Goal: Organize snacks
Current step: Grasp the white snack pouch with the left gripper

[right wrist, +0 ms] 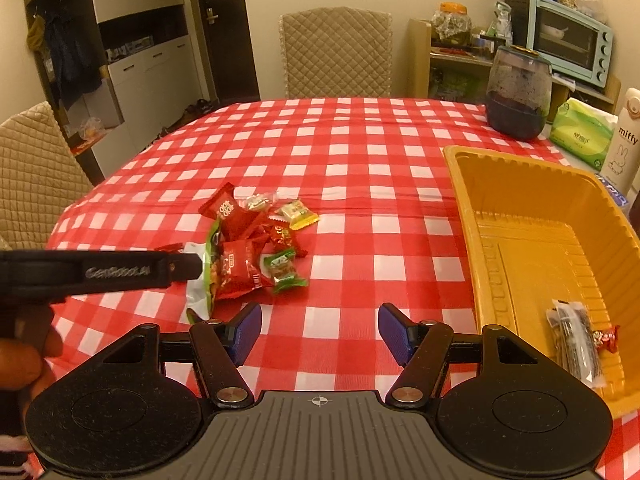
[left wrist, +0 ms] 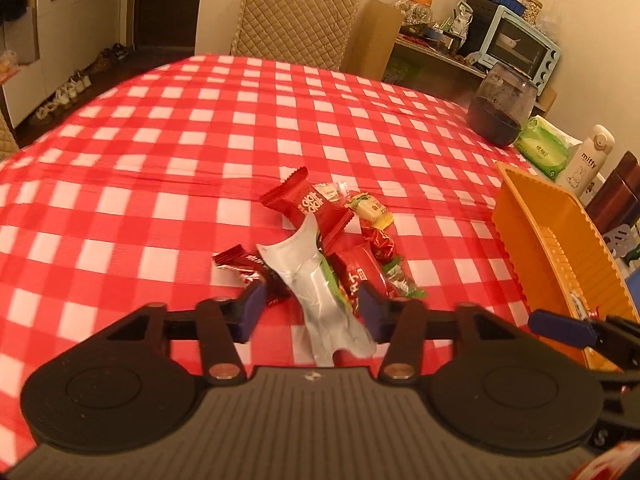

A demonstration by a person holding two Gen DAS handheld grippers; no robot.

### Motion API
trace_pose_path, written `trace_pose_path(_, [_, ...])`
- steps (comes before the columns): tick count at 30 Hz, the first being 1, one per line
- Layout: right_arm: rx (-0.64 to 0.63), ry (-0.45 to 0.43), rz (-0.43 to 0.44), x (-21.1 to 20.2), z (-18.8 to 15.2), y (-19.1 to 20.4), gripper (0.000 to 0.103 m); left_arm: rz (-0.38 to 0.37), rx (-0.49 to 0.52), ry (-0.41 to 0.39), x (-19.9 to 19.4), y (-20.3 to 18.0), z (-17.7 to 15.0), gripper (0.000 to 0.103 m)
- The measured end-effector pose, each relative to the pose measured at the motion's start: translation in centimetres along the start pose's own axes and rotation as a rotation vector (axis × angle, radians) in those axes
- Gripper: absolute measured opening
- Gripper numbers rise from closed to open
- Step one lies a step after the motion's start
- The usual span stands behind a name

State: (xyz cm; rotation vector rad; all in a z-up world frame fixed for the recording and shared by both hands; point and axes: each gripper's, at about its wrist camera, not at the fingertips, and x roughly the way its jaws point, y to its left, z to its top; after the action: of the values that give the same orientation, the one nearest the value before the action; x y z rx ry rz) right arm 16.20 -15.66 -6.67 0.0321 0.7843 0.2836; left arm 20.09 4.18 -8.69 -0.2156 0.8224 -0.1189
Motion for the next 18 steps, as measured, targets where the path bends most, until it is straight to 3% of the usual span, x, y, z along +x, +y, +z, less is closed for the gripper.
trace_pose_path(9, [-0.009,0.009,0.0,1.0,0.1,-0.2,0.065,-0.015,0.024,0.032,2.6,-0.2,0.1,0.04])
trace_pose_path(12, [-0.013,0.013,0.004,1.4,0.3,-0.1,0.065,-0.024,0.047,0.043,2.2,-0.3,0.1,0.027])
trace_pose_path(18, [-0.052,0.005,0.028,2.5,1.1,0.6,0.065,-0.005,0.176,0.099,0.1,0.1,-0.8,0.023])
